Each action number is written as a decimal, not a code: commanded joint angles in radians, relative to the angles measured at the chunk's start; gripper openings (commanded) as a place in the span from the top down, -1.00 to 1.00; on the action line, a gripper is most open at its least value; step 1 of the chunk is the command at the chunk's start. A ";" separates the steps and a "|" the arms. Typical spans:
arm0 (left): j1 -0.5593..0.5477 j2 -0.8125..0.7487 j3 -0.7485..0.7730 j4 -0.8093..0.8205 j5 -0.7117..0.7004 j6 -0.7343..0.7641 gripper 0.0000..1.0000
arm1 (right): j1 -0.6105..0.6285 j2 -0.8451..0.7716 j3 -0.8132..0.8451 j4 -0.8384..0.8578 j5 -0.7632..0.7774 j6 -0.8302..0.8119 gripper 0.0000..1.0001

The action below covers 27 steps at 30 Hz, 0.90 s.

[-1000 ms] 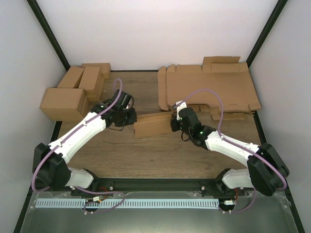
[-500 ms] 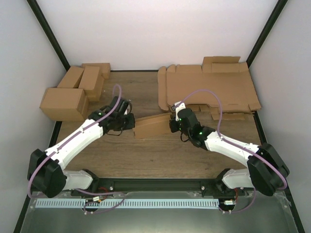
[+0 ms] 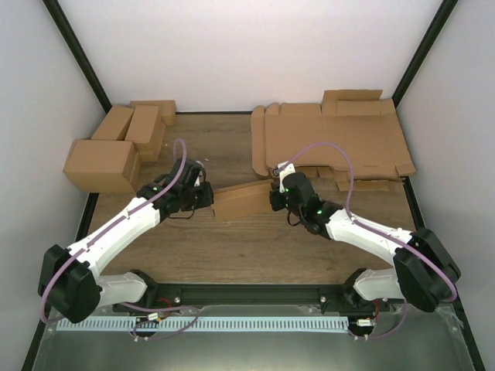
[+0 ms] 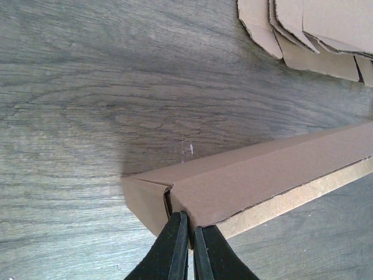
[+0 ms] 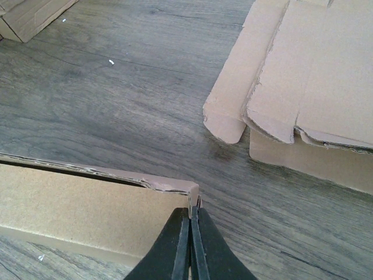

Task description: Fold the paper box

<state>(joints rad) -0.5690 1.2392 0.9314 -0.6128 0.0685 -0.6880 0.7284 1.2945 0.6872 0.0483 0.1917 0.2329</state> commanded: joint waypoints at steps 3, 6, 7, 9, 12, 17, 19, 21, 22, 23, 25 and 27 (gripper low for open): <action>0.001 -0.011 -0.044 -0.067 0.033 -0.023 0.92 | 0.025 0.027 -0.007 -0.129 -0.046 -0.010 0.99; 0.002 -0.006 -0.048 -0.084 0.014 -0.028 0.92 | 0.025 0.032 -0.005 -0.129 -0.044 -0.010 0.99; 0.002 -0.001 -0.040 -0.092 0.008 -0.024 0.92 | 0.025 0.031 -0.004 -0.129 -0.046 -0.010 0.99; 0.002 0.014 -0.018 -0.099 0.025 -0.019 0.92 | 0.025 0.034 -0.002 -0.131 -0.049 -0.011 0.99; 0.002 0.041 0.017 -0.090 0.069 -0.022 0.85 | 0.025 0.033 0.001 -0.131 -0.048 -0.013 0.99; 0.002 0.082 0.043 -0.110 0.092 -0.019 0.58 | 0.025 0.029 0.004 -0.135 -0.049 -0.014 0.99; 0.002 0.090 0.039 -0.107 0.110 -0.019 0.48 | 0.025 0.027 0.003 -0.136 -0.048 -0.013 0.99; 0.002 0.094 0.036 -0.103 0.115 -0.021 0.50 | 0.025 0.025 0.001 -0.136 -0.046 -0.014 0.99; 0.002 0.092 0.039 -0.102 0.112 -0.022 0.56 | 0.025 0.026 0.001 -0.136 -0.046 -0.015 0.99; 0.001 0.087 0.041 -0.101 0.105 -0.023 0.65 | 0.025 0.025 0.001 -0.137 -0.046 -0.016 0.99; 0.001 0.076 0.054 -0.105 0.089 -0.026 0.80 | 0.025 0.025 0.001 -0.136 -0.045 -0.016 0.99; 0.003 0.072 0.070 -0.128 0.065 -0.026 0.89 | 0.025 0.028 0.001 -0.135 -0.044 -0.017 0.99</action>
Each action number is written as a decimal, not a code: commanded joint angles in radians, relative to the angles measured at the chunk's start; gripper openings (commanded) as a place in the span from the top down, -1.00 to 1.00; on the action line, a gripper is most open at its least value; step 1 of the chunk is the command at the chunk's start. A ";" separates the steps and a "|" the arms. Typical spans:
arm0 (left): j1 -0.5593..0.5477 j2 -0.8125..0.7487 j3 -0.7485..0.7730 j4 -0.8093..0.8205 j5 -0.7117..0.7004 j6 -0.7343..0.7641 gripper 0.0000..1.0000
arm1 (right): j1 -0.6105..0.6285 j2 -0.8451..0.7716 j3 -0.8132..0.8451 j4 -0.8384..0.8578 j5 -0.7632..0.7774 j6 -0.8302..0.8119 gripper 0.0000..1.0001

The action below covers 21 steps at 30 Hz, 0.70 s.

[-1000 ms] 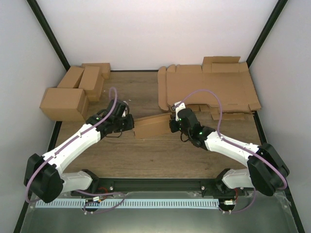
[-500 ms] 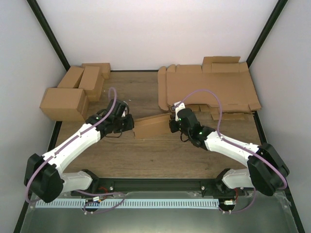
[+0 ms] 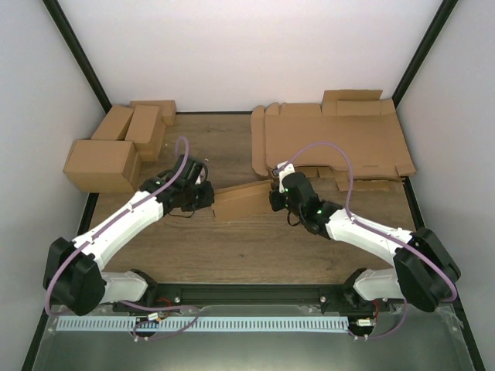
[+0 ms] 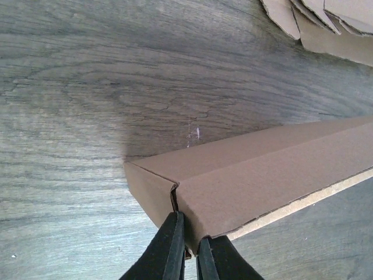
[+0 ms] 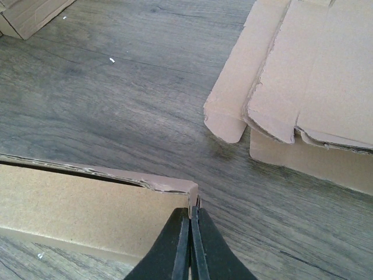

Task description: Fold the paper box

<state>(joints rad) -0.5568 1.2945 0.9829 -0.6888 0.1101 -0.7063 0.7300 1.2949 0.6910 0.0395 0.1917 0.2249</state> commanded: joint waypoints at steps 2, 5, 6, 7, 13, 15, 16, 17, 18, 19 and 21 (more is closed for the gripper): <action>-0.009 0.019 0.037 -0.079 -0.001 -0.005 0.92 | 0.023 0.029 -0.002 -0.125 -0.046 -0.010 0.99; -0.006 0.015 0.050 -0.089 -0.008 -0.010 0.92 | 0.023 0.033 -0.001 -0.124 -0.049 -0.009 0.99; -0.002 0.010 0.049 -0.080 0.005 -0.014 0.92 | 0.023 0.035 -0.001 -0.125 -0.049 -0.011 0.99; 0.005 0.005 0.048 -0.071 0.018 -0.020 0.92 | 0.023 0.038 -0.002 -0.125 -0.049 -0.012 0.99; 0.074 -0.043 0.018 0.000 0.141 -0.047 0.92 | 0.023 0.046 -0.004 -0.125 -0.040 -0.013 0.99; 0.102 -0.059 0.000 0.020 0.183 -0.057 0.92 | 0.023 0.050 -0.004 -0.121 -0.041 -0.012 0.99; 0.116 -0.066 -0.010 0.032 0.205 -0.059 0.92 | 0.022 0.051 -0.003 -0.119 -0.042 -0.013 0.99; 0.125 -0.070 -0.020 0.040 0.220 -0.062 0.92 | 0.023 0.053 -0.003 -0.119 -0.044 -0.012 0.99; 0.129 -0.071 -0.024 0.037 0.223 -0.061 0.92 | 0.023 0.056 -0.001 -0.118 -0.045 -0.012 0.99; 0.132 -0.069 -0.023 0.025 0.217 -0.051 0.92 | 0.024 0.059 -0.002 -0.116 -0.044 -0.011 0.99; 0.132 -0.062 -0.021 -0.004 0.191 -0.031 0.92 | 0.023 0.060 0.000 -0.116 -0.046 -0.011 0.99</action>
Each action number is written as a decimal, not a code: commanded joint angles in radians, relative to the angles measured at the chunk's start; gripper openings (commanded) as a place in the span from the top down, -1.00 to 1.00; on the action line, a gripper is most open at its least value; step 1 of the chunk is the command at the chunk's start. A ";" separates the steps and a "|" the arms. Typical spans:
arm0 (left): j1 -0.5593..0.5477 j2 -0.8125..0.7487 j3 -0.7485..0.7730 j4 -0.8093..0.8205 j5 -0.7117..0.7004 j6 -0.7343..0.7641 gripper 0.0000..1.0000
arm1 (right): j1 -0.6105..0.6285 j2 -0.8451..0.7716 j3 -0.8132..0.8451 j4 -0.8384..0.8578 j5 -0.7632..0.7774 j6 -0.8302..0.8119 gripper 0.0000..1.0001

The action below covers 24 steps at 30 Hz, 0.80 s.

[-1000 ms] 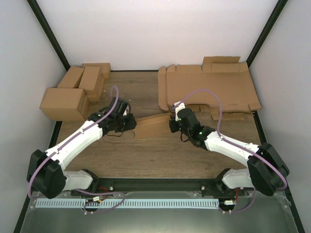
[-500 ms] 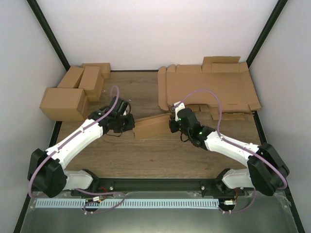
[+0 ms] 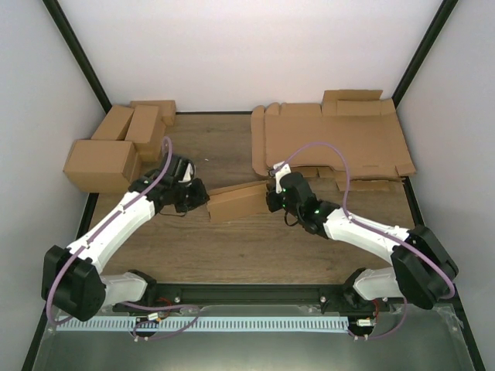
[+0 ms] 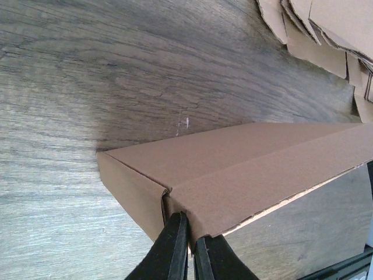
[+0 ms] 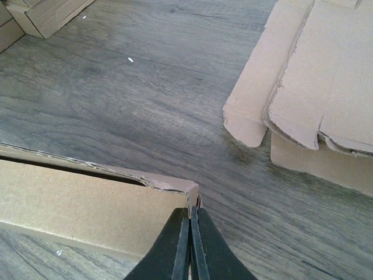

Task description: Fold the paper box

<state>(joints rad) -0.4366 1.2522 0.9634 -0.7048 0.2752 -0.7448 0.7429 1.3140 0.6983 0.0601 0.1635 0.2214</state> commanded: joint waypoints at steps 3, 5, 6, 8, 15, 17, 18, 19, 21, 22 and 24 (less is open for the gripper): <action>0.013 -0.006 0.001 -0.040 -0.007 0.040 0.92 | 0.010 0.046 -0.004 -0.139 -0.013 -0.008 0.99; 0.012 0.002 0.008 -0.083 -0.035 0.078 0.92 | 0.010 0.053 0.002 -0.145 -0.003 -0.008 0.99; 0.012 0.005 0.014 -0.108 -0.054 0.091 0.92 | 0.010 0.058 0.006 -0.149 0.002 -0.007 0.99; 0.012 0.009 0.022 -0.148 -0.091 0.108 0.92 | 0.010 0.068 0.016 -0.154 0.011 -0.007 0.99; 0.012 0.021 0.023 -0.185 -0.119 0.123 0.92 | 0.010 0.081 0.026 -0.154 0.014 -0.010 0.99; 0.012 0.026 0.024 -0.197 -0.130 0.129 0.92 | 0.010 0.082 0.027 -0.152 0.015 -0.010 0.99; 0.012 0.030 0.025 -0.206 -0.138 0.130 0.92 | 0.010 0.083 0.027 -0.151 0.017 -0.011 0.99; 0.012 0.030 0.026 -0.209 -0.140 0.130 0.92 | 0.010 0.083 0.026 -0.151 0.017 -0.011 0.99; 0.013 0.027 0.023 -0.212 -0.142 0.129 0.92 | 0.010 0.084 0.026 -0.151 0.017 -0.010 0.99; 0.012 0.026 0.022 -0.214 -0.144 0.128 0.92 | 0.010 0.084 0.027 -0.149 0.017 -0.011 0.99; 0.012 0.026 0.020 -0.222 -0.153 0.123 0.92 | 0.009 0.085 0.027 -0.149 0.018 -0.010 0.99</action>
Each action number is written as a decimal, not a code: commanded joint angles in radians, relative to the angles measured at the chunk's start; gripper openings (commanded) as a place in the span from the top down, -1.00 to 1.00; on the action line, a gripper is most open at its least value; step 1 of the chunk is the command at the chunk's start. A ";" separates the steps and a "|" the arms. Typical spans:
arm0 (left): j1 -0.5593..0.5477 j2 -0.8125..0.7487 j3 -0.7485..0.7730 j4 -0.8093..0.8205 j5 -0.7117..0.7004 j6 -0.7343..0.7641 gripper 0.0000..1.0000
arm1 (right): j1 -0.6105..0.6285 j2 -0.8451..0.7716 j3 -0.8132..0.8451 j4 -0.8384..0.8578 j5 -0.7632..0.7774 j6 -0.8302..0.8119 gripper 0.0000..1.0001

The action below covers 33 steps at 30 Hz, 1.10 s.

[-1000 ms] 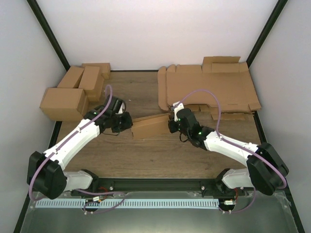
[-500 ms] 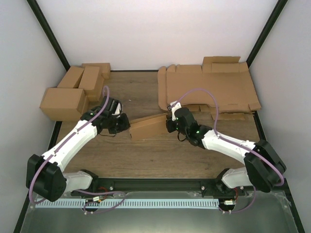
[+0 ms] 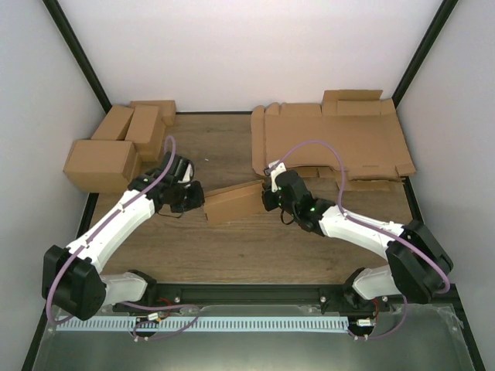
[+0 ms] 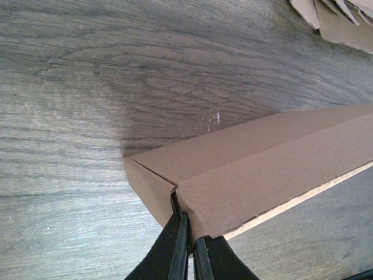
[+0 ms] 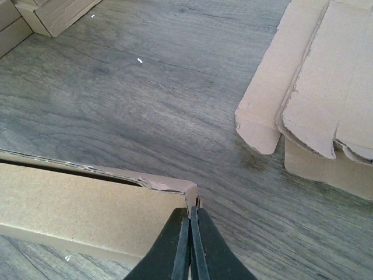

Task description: Fold the paper box

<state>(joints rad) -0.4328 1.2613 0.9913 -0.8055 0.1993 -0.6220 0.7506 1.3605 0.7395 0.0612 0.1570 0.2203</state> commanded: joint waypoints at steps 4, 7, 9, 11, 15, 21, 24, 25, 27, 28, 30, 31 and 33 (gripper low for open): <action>0.008 0.018 -0.020 -0.123 -0.073 -0.011 0.91 | 0.003 0.039 -0.015 -0.149 0.020 -0.009 0.99; 0.008 0.014 -0.042 -0.084 -0.013 -0.023 0.77 | 0.002 0.040 -0.014 -0.146 0.014 -0.007 0.99; 0.007 0.003 -0.053 -0.056 0.020 -0.041 0.61 | 0.003 0.041 -0.012 -0.147 0.009 -0.006 0.99; 0.007 -0.008 -0.053 -0.042 0.029 -0.048 0.53 | 0.003 0.040 -0.011 -0.148 0.004 -0.004 0.99; 0.008 -0.026 -0.039 -0.026 0.036 -0.054 0.51 | 0.002 0.037 -0.010 -0.152 0.002 -0.005 0.99; 0.008 -0.071 -0.028 0.049 0.131 -0.071 -0.02 | 0.003 0.036 -0.010 -0.158 0.007 -0.006 0.99; 0.009 -0.089 -0.023 0.049 0.113 -0.099 -0.18 | 0.003 0.037 -0.011 -0.158 0.006 -0.006 0.99; 0.010 -0.095 -0.025 0.054 0.112 -0.102 -0.17 | 0.003 0.036 -0.011 -0.158 0.004 -0.006 0.99; 0.017 -0.105 -0.029 0.067 0.115 -0.106 -0.03 | 0.003 0.038 -0.009 -0.159 0.004 -0.007 0.99; 0.022 -0.108 -0.031 0.073 0.115 -0.109 0.07 | 0.002 0.037 -0.009 -0.159 0.003 -0.006 0.99; 0.030 -0.109 -0.030 0.075 0.103 -0.105 0.38 | 0.003 0.037 -0.009 -0.159 0.003 -0.007 0.99; 0.033 -0.107 -0.027 0.070 0.092 -0.103 0.43 | 0.002 0.038 -0.007 -0.160 0.004 -0.010 0.99; 0.035 -0.094 -0.016 0.046 0.063 -0.093 0.53 | 0.003 0.036 -0.007 -0.161 0.004 -0.010 0.99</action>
<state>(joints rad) -0.4091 1.1637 0.9638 -0.7513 0.2947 -0.7219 0.7506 1.3624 0.7418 0.0582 0.1551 0.2203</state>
